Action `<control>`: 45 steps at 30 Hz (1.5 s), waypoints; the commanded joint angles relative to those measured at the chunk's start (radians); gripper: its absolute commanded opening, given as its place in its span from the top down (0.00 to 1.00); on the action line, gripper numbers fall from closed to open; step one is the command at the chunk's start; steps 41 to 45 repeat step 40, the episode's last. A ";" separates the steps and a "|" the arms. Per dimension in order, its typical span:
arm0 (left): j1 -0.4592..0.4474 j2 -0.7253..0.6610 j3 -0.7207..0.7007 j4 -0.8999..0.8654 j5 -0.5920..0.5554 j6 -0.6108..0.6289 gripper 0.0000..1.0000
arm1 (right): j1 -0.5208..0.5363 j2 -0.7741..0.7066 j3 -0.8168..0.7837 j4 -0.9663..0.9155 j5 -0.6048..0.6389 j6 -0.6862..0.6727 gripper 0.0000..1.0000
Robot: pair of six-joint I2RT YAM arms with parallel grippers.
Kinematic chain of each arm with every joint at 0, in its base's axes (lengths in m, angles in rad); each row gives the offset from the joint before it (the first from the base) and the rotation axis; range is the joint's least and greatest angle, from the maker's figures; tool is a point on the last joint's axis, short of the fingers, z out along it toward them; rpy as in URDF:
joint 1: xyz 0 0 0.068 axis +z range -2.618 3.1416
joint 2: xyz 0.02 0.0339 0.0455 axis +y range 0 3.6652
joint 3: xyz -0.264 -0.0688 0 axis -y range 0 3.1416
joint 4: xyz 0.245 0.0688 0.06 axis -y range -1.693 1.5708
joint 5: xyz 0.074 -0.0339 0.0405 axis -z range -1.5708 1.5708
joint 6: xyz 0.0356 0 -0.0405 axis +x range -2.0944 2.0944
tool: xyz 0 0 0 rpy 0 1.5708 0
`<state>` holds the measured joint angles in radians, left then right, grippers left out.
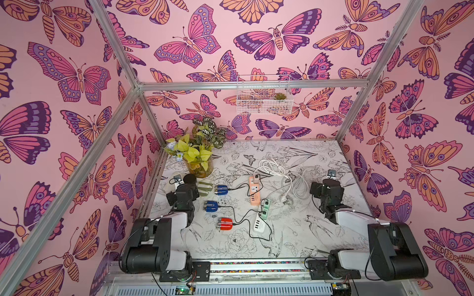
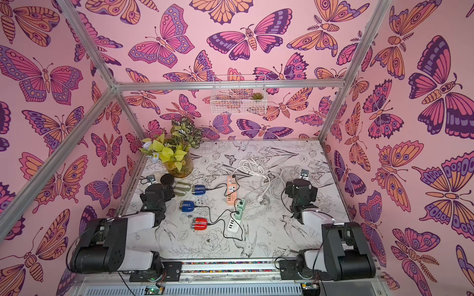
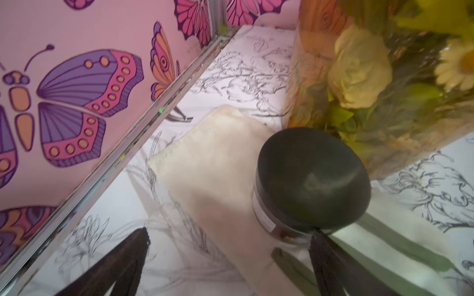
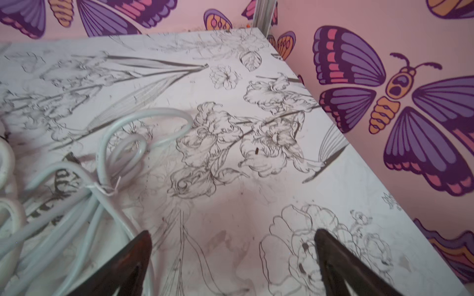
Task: Charge the electric shaver
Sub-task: Reset both arms
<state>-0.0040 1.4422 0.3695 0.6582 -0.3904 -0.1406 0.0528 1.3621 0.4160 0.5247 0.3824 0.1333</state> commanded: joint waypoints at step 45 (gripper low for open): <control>-0.005 0.097 -0.018 0.271 0.186 0.107 0.01 | -0.027 0.135 -0.042 0.329 -0.092 -0.024 0.01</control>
